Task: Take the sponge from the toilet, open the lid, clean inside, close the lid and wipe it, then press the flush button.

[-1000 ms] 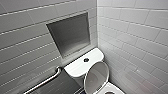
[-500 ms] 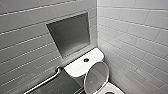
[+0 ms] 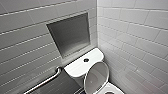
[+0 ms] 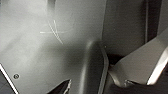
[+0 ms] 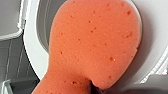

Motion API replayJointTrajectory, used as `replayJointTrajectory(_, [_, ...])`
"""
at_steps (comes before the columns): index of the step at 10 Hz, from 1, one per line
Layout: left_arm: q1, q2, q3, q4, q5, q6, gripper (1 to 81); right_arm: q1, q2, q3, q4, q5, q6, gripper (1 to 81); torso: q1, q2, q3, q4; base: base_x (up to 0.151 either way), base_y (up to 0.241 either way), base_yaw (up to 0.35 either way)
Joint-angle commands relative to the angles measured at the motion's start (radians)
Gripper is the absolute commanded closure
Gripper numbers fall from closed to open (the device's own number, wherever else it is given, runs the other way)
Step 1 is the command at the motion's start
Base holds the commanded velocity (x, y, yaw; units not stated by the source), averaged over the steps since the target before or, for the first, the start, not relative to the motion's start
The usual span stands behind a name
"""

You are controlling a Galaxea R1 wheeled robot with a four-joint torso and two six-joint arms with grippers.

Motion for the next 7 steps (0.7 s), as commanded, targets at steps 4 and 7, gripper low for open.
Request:
replayJointTrajectory(4, [-0.005, -0.015, 0.002, -0.013, 0.078, -0.003, 1.0, 0.049, -0.01, 0.071, -0.023, -0.223, -0.005, 81.1, -0.064, 0.1, 0.0, 0.0, 0.0, 0.0, 0.0])
replayJointTrajectory(7, [-0.005, -0.021, 0.002, -0.015, 0.076, -0.003, 1.0, 0.077, -0.001, 0.074, -0.023, -0.226, -0.006, 81.1, -0.102, 0.159, 0.0, 0.0, 0.0, 0.0, 0.0])
